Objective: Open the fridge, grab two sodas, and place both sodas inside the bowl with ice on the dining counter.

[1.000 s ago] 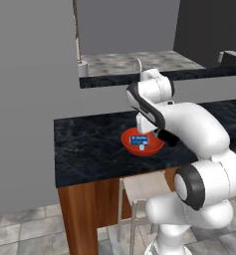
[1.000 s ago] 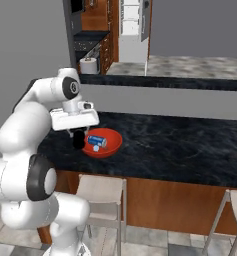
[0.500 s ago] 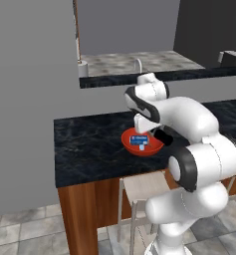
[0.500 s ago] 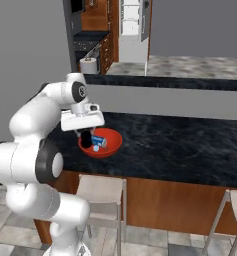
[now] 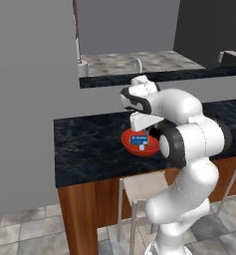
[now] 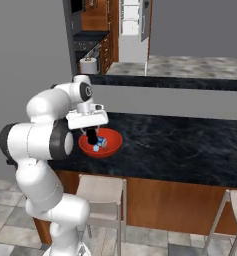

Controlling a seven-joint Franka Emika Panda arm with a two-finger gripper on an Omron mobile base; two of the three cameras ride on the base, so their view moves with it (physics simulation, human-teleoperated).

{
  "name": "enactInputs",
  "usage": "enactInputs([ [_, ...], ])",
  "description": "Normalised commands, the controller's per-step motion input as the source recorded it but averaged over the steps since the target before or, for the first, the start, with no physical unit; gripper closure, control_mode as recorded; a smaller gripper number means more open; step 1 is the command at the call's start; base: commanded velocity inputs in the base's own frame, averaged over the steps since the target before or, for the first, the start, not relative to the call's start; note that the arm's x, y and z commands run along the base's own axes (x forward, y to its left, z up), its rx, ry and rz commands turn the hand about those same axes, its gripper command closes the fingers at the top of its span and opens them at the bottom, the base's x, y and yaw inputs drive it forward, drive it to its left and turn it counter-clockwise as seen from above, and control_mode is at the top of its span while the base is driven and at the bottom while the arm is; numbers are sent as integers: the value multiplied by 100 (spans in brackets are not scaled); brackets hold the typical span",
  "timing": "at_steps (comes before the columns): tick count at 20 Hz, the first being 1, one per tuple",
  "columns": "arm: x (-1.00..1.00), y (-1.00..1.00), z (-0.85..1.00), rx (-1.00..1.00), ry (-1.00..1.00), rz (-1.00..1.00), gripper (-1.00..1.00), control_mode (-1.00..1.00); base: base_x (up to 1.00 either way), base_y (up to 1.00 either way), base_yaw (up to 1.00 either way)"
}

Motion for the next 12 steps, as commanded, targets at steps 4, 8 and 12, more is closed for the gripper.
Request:
enactInputs([
  [4, 43, -3, -26, 0, 8, 10, 100, -100, 0, 0, 0],
  [8, 37, -5, -25, 0, 8, 11, 100, -100, 0, 0, 0],
  [12, 28, -7, -30, 0, 4, 12, 100, -100, 0, 0, 0],
])
